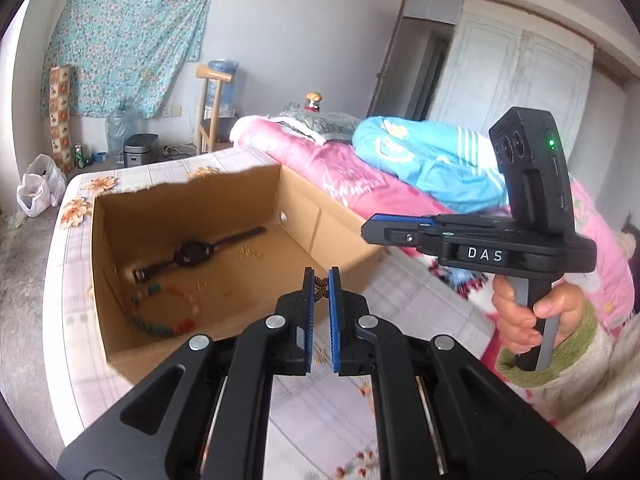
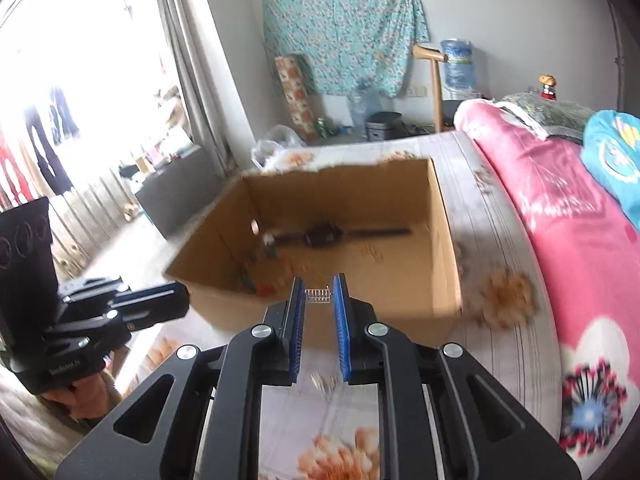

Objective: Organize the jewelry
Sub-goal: 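Carry both held charms over the box and open both grippers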

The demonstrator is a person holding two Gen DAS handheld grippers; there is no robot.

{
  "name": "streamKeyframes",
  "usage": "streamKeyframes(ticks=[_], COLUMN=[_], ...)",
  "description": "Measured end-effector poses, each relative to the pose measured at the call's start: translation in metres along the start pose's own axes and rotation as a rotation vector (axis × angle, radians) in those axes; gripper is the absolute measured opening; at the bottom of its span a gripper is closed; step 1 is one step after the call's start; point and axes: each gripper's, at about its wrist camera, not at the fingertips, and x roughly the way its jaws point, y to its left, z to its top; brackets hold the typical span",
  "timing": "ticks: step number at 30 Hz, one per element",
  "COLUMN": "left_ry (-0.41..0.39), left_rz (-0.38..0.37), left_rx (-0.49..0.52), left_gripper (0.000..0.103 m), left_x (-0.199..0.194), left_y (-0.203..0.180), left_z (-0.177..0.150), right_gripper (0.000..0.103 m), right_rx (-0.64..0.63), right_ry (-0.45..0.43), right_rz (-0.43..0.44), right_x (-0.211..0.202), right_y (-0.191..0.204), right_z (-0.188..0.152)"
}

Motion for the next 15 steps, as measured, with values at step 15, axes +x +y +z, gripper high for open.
streamKeyframes(ticks=[15], left_ry=[0.251], left_rz=[0.02], left_rx=[-0.221], left_gripper=[0.015], left_x=[0.117], left_y=[0.058], left_z=[0.022], right_gripper=[0.022], right_rx=[0.046], right_ry=[0.211], right_rz=[-0.055], right_x=[0.108], right_y=[-0.039], right_z=[0.032])
